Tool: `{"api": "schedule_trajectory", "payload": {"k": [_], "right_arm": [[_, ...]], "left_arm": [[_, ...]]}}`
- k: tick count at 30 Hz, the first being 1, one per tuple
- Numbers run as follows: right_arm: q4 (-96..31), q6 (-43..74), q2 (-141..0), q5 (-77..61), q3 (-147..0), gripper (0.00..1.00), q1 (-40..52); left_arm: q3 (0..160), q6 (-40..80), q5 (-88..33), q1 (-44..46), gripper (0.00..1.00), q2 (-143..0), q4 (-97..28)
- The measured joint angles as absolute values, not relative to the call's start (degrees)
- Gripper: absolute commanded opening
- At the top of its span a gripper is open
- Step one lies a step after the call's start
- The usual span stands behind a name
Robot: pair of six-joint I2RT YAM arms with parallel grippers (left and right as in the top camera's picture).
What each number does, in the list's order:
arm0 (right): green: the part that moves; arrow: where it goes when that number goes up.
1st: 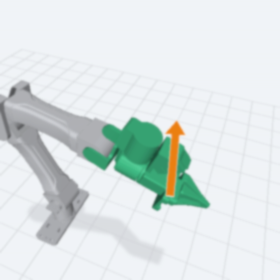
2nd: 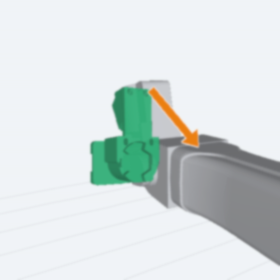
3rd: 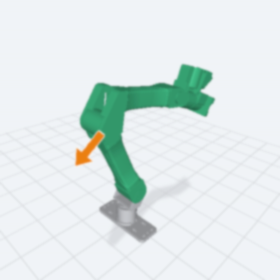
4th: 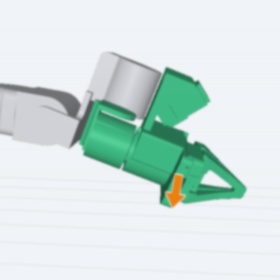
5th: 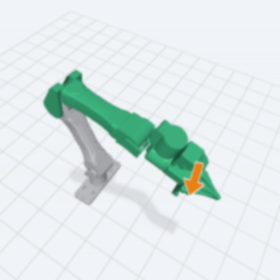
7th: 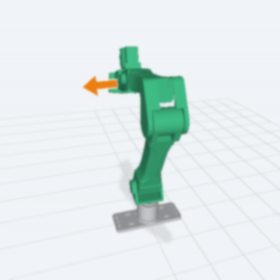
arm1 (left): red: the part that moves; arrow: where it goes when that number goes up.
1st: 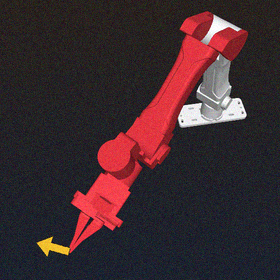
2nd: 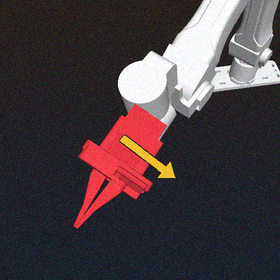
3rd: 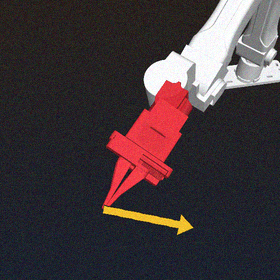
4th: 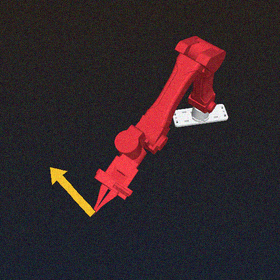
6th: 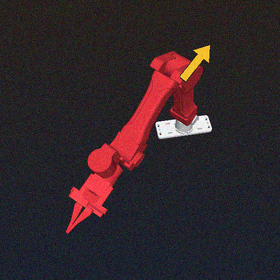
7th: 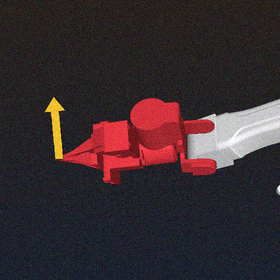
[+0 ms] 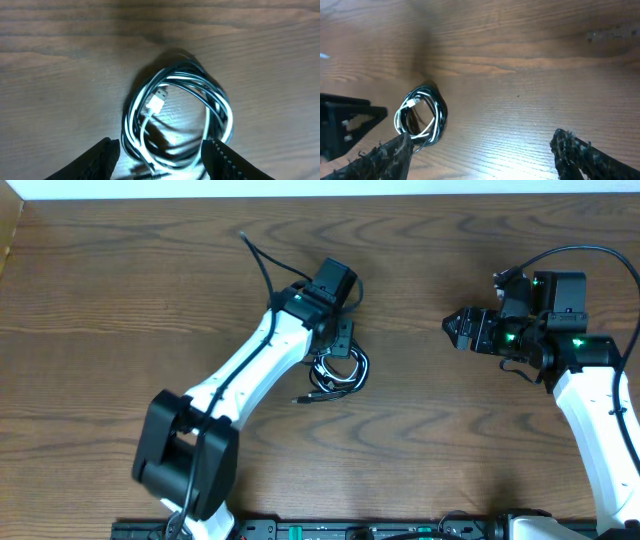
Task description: Untangle cables
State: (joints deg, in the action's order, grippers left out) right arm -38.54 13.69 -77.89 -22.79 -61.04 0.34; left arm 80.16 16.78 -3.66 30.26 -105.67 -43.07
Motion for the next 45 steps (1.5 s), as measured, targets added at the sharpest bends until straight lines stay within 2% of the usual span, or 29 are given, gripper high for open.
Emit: {"api": "schedule_trajectory", "payload": {"k": [2,45], "right_arm": [[-38.6,13.9,-77.9,-22.5,-61.0,0.87,0.3],[-39.2,14.1,-78.0,-21.6,-61.0,0.89,0.3]], "left_arm": [[80.2,17.0,-3.0,30.2,0.53,-107.4,-43.0],[80.0,17.8,-4.0,30.9,0.54,-114.1,-41.1]]}}
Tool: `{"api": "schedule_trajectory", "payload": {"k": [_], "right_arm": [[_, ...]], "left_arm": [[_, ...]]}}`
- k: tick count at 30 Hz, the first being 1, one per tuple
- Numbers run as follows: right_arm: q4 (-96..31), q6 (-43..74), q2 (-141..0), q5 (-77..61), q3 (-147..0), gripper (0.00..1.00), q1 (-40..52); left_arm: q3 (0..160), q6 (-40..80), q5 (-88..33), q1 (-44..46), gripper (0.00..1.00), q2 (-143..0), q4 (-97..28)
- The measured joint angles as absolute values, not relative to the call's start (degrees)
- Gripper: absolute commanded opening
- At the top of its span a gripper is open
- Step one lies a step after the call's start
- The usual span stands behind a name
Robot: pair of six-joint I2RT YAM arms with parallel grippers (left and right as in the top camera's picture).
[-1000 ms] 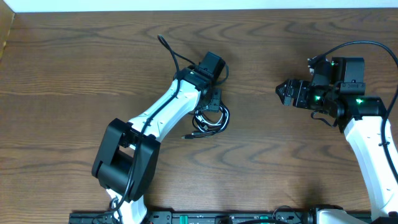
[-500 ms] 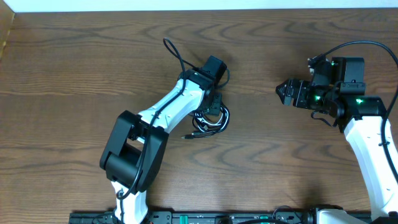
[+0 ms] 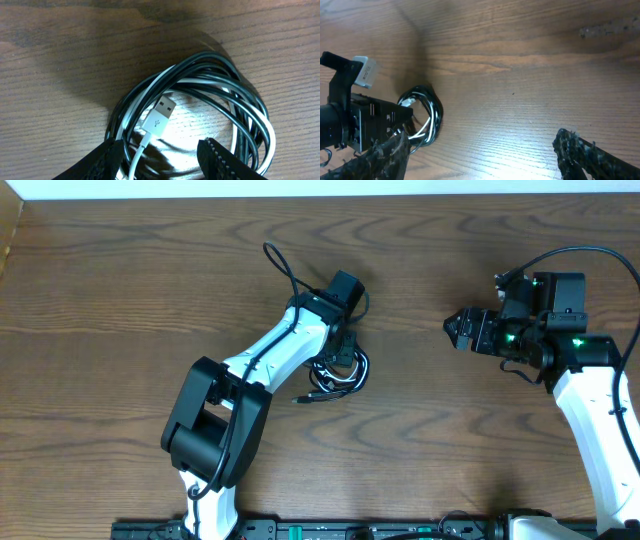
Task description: Untangle cables
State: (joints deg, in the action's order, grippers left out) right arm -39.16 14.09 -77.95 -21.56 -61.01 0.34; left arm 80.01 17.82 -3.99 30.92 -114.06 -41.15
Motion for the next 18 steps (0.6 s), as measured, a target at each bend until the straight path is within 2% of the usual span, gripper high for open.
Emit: {"api": "schedule_trajectory", "payload": {"k": [18], "right_arm": [[-39.2,14.1,-78.0,-21.6,-61.0,0.90,0.3]], "left_arm": [[79.9,17.8,-1.5,30.9,0.54,-115.1,-42.6]]}}
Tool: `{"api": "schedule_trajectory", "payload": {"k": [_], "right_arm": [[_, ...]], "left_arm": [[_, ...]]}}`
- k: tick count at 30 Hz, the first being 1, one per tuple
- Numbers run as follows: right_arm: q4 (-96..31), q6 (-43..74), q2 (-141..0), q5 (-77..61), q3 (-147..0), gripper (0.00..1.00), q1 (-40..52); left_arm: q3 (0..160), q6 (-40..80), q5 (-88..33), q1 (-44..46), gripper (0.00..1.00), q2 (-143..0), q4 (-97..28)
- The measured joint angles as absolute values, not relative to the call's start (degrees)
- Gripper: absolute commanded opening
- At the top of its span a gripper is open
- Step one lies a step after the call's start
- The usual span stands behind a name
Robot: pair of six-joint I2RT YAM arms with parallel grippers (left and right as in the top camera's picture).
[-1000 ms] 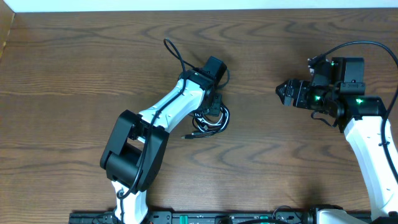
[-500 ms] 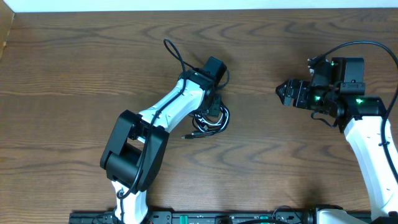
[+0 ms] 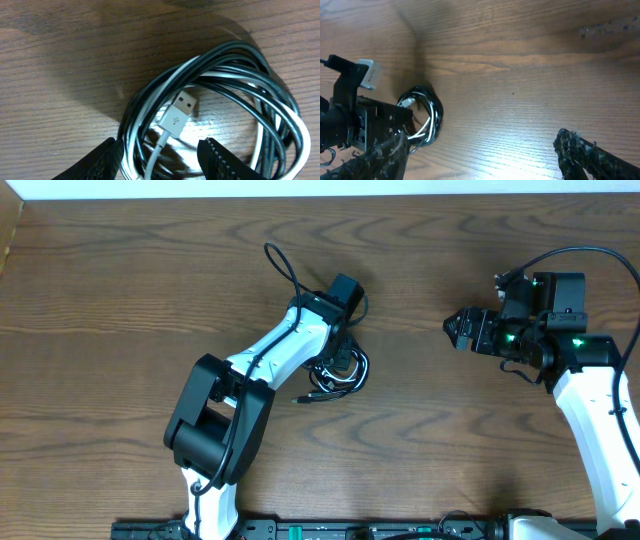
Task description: Untangle cables
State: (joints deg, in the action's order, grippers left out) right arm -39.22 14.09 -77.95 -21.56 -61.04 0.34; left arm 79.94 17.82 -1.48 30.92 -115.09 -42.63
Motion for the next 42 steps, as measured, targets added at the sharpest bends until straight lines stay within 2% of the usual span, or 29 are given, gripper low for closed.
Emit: {"api": "schedule_trajectory", "payload": {"k": [42], "right_arm": [[-39.4,14.1,-78.0,-21.1,-61.0,0.91,0.3]], "left_arm": [[77.1,15.3,1.3,30.9,0.54,-115.1,-41.5]]}}
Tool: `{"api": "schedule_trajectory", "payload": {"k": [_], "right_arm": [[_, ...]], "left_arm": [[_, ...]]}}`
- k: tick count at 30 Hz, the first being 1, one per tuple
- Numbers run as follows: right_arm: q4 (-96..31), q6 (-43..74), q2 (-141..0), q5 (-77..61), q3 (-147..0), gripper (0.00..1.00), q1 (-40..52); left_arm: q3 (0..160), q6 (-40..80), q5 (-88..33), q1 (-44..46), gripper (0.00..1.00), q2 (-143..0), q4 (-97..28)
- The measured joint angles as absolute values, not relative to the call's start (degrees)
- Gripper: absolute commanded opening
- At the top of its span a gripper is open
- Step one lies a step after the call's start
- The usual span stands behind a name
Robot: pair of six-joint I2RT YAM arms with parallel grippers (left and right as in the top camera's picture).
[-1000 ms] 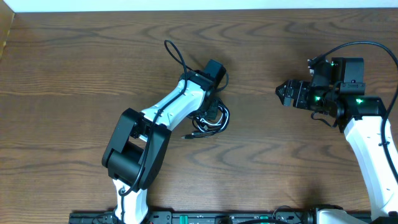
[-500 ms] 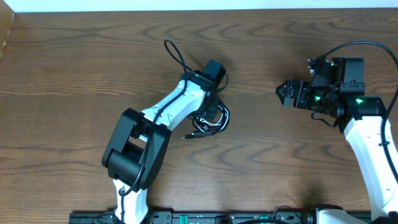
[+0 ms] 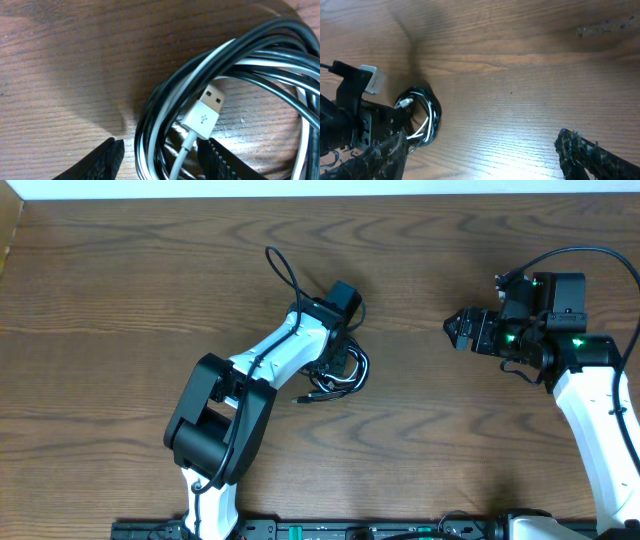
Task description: Untangle cables
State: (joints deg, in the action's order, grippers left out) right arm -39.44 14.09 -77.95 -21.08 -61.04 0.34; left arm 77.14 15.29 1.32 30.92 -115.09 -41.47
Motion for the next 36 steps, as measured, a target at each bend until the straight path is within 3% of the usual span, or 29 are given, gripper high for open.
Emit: {"api": "schedule_trajectory", "payload": {"k": [19,26,29,36], "right_arm": [[-39.4,14.1,-78.0,-21.0,-61.0,0.93,0.3],[-39.4,14.1,-78.0,-21.0,-61.0,0.93,0.3],[-39.4,14.1,-78.0,-21.0,-61.0,0.93,0.3],[-39.2,14.1,-78.0,-21.0,-61.0,0.93,0.3]], "left_arm": [[77.2,10.5,-1.6,30.1,0.53,-116.2,-40.3],[77.2,9.6,-2.5,30.1,0.31,-116.3,-39.8],[77.4,8.1,-2.7,30.1,0.28,-116.3,-40.0],[78.8,6.3,-2.2,30.0,0.08,-114.2,-40.1]]}}
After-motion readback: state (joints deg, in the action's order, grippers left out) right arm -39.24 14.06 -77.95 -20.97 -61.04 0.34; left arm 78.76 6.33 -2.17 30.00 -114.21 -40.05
